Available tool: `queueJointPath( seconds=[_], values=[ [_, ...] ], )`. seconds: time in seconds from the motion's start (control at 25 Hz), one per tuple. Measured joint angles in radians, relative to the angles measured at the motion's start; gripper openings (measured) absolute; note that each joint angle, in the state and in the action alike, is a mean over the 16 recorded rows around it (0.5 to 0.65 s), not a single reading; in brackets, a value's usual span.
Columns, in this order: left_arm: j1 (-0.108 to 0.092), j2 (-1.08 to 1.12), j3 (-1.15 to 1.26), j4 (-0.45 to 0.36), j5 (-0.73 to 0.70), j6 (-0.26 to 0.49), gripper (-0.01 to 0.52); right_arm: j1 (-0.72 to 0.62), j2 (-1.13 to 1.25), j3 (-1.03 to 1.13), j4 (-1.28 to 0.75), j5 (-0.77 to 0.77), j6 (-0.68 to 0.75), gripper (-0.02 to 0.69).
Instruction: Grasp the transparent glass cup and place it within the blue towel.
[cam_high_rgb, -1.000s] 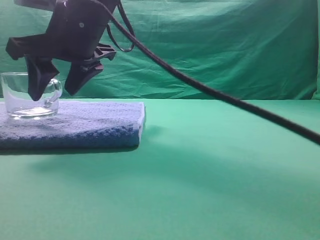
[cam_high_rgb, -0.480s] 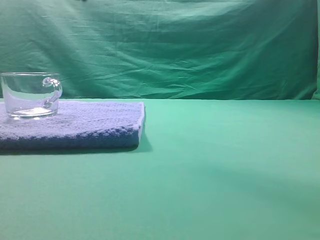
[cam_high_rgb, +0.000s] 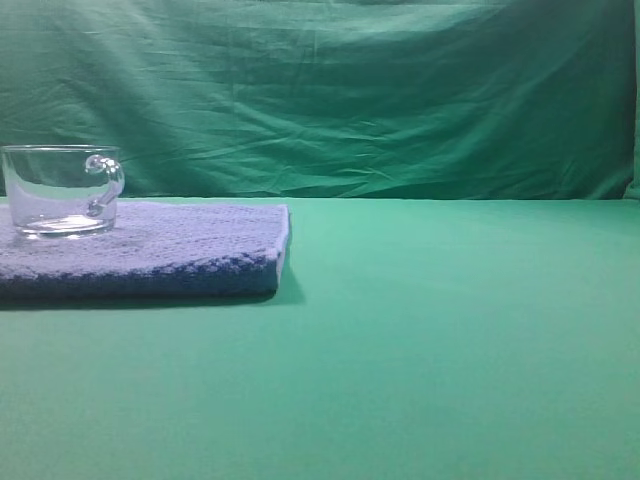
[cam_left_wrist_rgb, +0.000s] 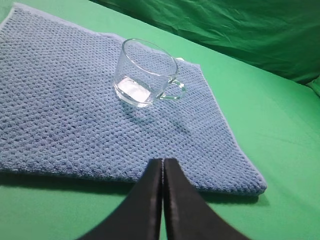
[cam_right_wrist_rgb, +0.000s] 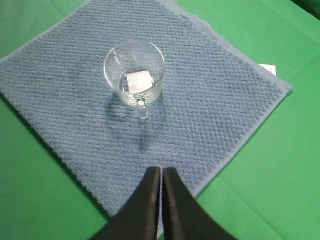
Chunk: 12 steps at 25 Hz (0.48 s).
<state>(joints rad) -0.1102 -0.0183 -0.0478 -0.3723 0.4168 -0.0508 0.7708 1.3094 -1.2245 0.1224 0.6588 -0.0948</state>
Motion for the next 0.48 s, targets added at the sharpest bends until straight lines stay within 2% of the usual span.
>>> queueJointPath(
  seconds=[0.2, 0.48],
  values=[
    [0.000, 0.000, 0.000, 0.000, 0.000, 0.000, 0.000, 0.000, -0.221, 0.211, 0.016, -0.063, 0.002, 0.000],
    [0.000, 0.000, 0.000, 0.000, 0.000, 0.000, 0.000, 0.000, -0.424, 0.346, 0.025, -0.018, 0.003, 0.000]
  ],
)
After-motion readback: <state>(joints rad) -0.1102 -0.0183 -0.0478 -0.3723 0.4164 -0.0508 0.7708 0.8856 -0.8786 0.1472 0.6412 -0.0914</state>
